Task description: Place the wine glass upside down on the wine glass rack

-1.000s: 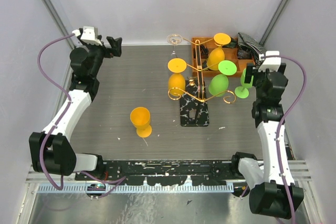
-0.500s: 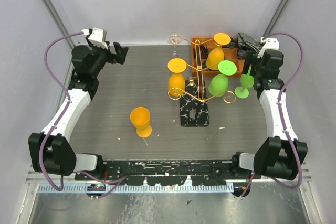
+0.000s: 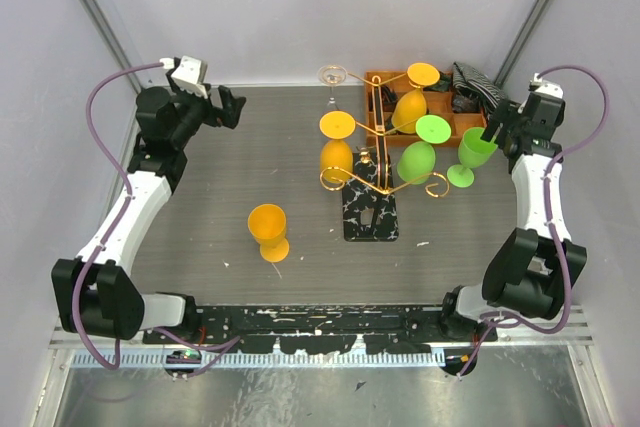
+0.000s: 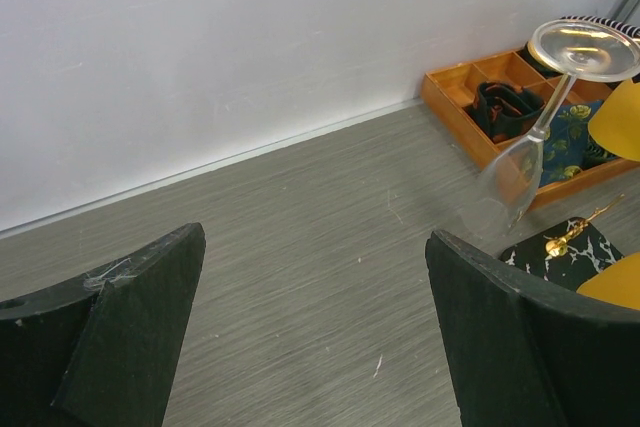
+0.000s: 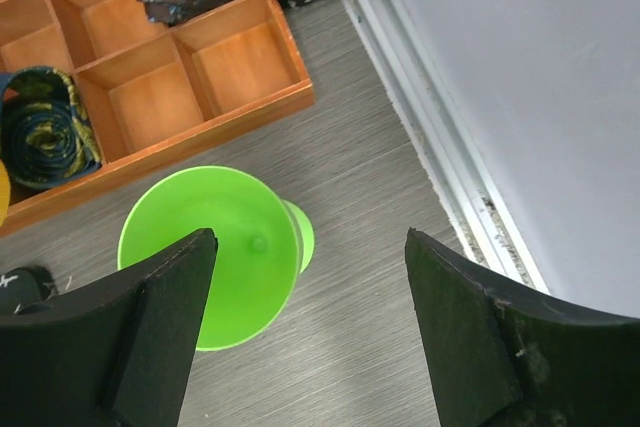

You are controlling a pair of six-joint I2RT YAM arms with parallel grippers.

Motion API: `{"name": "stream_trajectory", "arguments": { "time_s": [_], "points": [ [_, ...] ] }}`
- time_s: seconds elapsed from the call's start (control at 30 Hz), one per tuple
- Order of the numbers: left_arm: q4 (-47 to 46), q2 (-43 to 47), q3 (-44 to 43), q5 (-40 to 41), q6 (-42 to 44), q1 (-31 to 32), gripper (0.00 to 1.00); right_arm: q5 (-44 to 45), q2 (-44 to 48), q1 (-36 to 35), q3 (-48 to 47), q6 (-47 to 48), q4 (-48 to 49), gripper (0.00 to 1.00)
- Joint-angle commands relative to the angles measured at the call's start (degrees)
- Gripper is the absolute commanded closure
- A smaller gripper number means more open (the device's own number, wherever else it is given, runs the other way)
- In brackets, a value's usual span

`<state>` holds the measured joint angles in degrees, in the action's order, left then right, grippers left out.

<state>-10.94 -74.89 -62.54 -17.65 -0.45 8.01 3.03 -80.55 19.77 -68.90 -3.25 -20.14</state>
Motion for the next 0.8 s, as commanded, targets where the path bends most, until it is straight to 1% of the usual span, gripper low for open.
{"name": "stream_trajectory", "arguments": {
  "time_s": [0.0,0.33,0.4,0.53,0.7,0.77],
  "points": [
    [0.1,0.0,-1.6,-1.5,0.5,-0.2,0.02,-4.6,0.4,0.0,0.3,-2.0,2.6,0.19],
    [0.3,-1.0,-2.3,-1.9,0.4,-0.3,0.02,-5.8,-2.1,0.0,2.2,-1.7,5.0,0.2],
    [0.4,-1.0,-2.4,-1.9,0.4,-0.2,0.02,-5.5,-3.1,0.1,2.2,-1.1,5.1,0.24],
    [0.9,-1.5,-3.2,-2.0,0.5,-0.2,0.02,-4.8,-4.0,0.0,2.4,-0.3,5.3,0.36],
    [0.7,-2.5,-4.3,-2.5,-0.3,-0.2,0.02,-4.9,-4.3,0.1,3.5,0.1,6.0,0.4],
    [0.5,-2.9,-4.6,-2.7,-0.6,-0.2,0.02,-5.3,-4.3,0.1,3.9,0.1,6.1,0.44]
  ]
}}
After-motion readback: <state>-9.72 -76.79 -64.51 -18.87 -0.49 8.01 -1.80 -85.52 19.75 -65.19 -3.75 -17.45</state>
